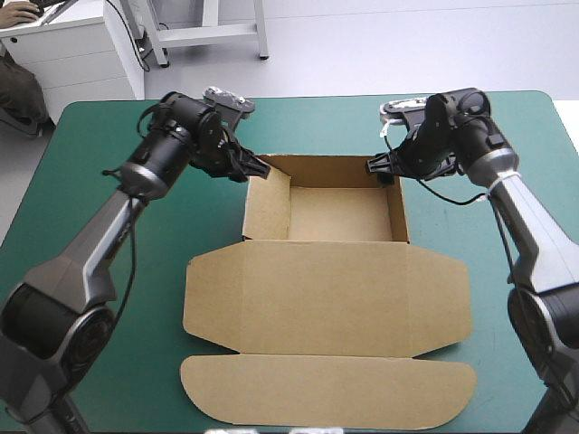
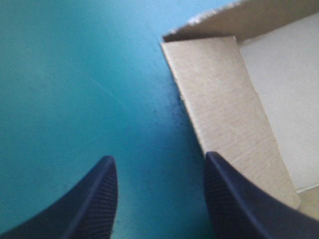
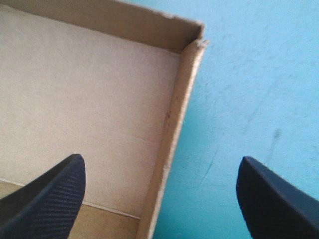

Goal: Fold the box

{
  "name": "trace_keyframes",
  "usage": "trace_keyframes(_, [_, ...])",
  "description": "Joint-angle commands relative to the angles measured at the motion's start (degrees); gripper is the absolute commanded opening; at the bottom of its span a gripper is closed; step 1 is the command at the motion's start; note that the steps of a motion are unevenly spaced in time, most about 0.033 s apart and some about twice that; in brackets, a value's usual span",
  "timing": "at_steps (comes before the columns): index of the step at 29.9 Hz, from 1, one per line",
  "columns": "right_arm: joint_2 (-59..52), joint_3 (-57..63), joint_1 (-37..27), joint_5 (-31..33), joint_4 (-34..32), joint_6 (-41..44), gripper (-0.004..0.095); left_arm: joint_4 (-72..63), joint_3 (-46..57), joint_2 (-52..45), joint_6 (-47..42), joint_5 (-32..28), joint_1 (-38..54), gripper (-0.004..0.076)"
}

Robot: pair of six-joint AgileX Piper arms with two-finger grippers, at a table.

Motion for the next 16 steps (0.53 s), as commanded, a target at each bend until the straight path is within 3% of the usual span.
trace_keyframes(1, [-7.9,-2.2,-0.7,-0.1,-0.4,-1.2,0.0768,2.7,-0.6,-10.5,1.1,3.2,-0.1,0.0199])
trace_keyframes(4, [-11.1,-2.2,-0.7,0.2,-0.4,-1.2,0.0768,0.8,1.6,-16.8,5.5,3.2,-0.1,-0.0010])
trace_keyframes(9, [-12.6,-2.2,-0.7,1.2,-0.8,-1.2,0.0768,0.2,7.8,-26.6,7.0,3.2,-0.1,-0.0008])
trace_keyframes(16, [-9.7,-0.6,-0.9,0.2,-0.1,-1.2,0.0768,-1.7,26.2,-42.7,7.0,3.2,-0.1,-0.0008])
